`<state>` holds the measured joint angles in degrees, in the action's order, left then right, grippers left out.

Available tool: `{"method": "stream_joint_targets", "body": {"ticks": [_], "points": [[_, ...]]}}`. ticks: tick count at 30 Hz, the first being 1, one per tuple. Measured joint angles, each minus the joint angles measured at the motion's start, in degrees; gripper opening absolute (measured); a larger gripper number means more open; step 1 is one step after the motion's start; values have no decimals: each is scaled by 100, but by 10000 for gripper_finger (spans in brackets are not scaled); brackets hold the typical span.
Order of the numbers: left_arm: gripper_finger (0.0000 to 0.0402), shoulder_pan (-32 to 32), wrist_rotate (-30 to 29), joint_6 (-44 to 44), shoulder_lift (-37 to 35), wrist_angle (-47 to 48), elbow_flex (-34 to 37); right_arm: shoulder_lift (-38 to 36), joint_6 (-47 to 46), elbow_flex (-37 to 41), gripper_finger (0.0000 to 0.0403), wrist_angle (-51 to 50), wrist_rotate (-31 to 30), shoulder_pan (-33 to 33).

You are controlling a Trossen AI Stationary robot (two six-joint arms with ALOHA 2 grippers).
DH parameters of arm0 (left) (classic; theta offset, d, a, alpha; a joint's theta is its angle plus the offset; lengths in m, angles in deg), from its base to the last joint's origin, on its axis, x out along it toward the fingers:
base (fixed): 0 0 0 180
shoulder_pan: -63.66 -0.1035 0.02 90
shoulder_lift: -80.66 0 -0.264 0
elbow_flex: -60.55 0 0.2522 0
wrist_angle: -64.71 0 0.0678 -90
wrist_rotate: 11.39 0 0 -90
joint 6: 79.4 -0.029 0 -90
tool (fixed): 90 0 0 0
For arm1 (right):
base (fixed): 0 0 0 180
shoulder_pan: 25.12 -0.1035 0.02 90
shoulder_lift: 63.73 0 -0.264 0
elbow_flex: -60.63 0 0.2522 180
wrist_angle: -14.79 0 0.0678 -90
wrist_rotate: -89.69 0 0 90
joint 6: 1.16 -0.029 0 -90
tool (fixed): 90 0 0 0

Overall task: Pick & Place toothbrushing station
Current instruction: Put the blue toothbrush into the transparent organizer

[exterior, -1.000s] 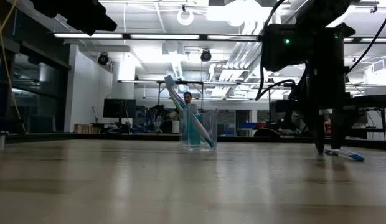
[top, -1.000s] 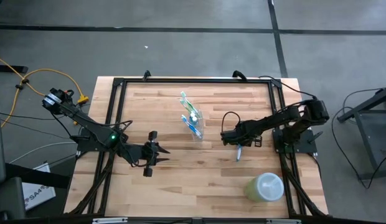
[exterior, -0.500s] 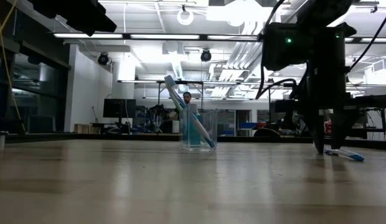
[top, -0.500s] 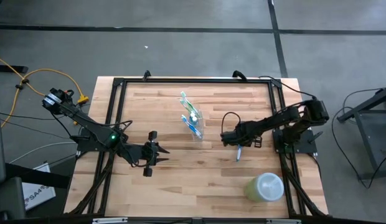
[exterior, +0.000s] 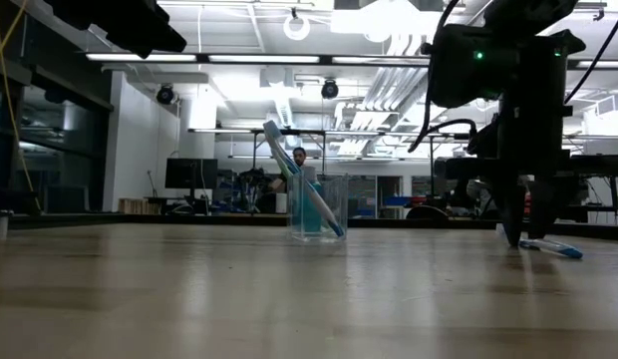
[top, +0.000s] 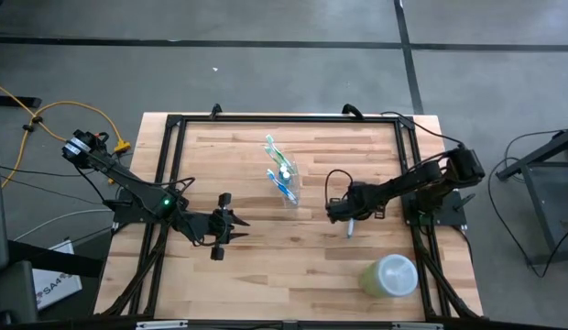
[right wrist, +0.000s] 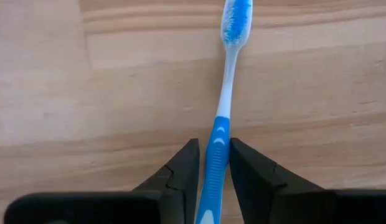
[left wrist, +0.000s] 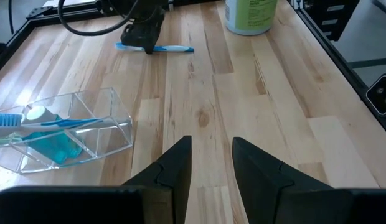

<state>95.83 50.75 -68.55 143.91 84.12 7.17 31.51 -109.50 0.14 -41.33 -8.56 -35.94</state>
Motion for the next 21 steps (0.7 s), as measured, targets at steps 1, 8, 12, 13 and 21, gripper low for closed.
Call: {"method": "stream_joint_targets", "body": {"ticks": [1,8,12,13,21], "points": [[110,0,0,3,0,0,3,1,17,-25,82,-6,-31,-28],[110,-1,0,13,0,0,4,2,40,-67,79,47,-139,-177],[110,-1,0,13,0,0,4,2,40,-69,79,106,-188,-238],[110,1,0,13,0,0,4,2,40,-73,80,116,-188,-252],[110,1,0,13,0,0,4,-1,58,-77,84,260,-263,-407]]}}
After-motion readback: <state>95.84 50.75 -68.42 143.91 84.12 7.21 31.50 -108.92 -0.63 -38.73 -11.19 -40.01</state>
